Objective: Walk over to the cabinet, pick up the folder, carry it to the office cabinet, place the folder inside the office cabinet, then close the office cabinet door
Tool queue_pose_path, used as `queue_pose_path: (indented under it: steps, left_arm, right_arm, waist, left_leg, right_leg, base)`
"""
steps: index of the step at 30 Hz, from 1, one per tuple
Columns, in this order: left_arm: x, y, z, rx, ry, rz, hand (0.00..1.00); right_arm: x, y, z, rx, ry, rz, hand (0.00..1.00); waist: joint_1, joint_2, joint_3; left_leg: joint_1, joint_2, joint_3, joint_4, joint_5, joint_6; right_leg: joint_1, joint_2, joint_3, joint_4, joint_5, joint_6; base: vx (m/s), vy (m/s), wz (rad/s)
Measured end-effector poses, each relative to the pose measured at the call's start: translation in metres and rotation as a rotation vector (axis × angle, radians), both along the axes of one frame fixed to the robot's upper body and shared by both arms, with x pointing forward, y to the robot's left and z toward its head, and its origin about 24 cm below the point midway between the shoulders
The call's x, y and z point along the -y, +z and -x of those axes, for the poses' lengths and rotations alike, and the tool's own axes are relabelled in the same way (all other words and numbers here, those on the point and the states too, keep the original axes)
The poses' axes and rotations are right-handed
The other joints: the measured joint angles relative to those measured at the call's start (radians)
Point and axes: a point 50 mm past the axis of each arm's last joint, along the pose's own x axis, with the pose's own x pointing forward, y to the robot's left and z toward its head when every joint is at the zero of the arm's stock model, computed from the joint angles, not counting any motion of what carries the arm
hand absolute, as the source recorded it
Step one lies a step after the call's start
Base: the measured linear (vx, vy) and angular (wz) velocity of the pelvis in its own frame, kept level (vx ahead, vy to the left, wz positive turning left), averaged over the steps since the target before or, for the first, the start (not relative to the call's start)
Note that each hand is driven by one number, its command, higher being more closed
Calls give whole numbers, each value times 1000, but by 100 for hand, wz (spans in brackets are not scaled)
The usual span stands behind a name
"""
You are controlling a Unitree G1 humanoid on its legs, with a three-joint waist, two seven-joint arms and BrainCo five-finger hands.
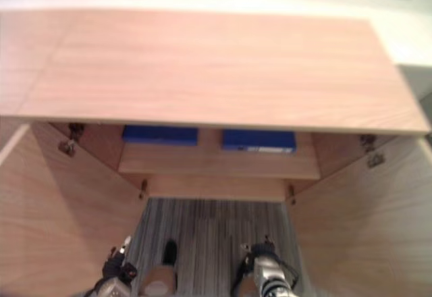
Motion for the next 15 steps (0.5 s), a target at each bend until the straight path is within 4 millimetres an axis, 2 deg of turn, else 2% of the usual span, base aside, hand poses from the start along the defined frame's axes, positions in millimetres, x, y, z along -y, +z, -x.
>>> queue_pose_path:
  steps: [1, 4, 8, 13, 15]
  left_arm:
    - [3, -3, 8, -15, 34, 26, 0]
    - [2, -7, 20, -29, 98, 56, 0]
    - [2, -8, 29, -38, 108, 70, 0]
    - [11, -12, 30, -61, 11, 92, 0]
    - [13, -14, 32, -107, -103, 73, 0]
  right_arm:
    - [3, -2, 7, -3, -67, -19, 0]
    - [10, -6, 20, -12, -158, -50, 0]
    - [12, -11, 31, -46, -203, -82, 0]
    - [11, -13, 35, -62, -209, -94, 0]
    - [8, -15, 38, -72, -192, -107, 0]
  waist:
    - [-6, 2, -31]
    - [-14, -2, -70]
    - [-22, -2, -71]
    - [-25, -1, -80]
    - [-26, 2, -91]
  left_leg:
    - [23, 4, 5, -36, 11, -1]
    - [46, 8, 12, -72, 19, -1]
    - [61, -4, 4, -76, 19, 1]
    - [62, -18, -20, -76, 19, 4]
    - [61, -21, -28, -76, 21, 6]
  right_leg:
    - [13, 9, 1, -26, 8, 2]
    - [35, 28, 5, -71, 25, 1]
    - [77, 28, 3, -106, 40, 9]
    - [103, 22, -20, -123, 45, 16]
    - [105, 21, -30, -124, 45, 16]
  base:
    - [57, 18, -7]
    - [67, 35, -6]
    - [66, 39, 6]
    - [12, 30, 15]
    - [-12, 24, 7]
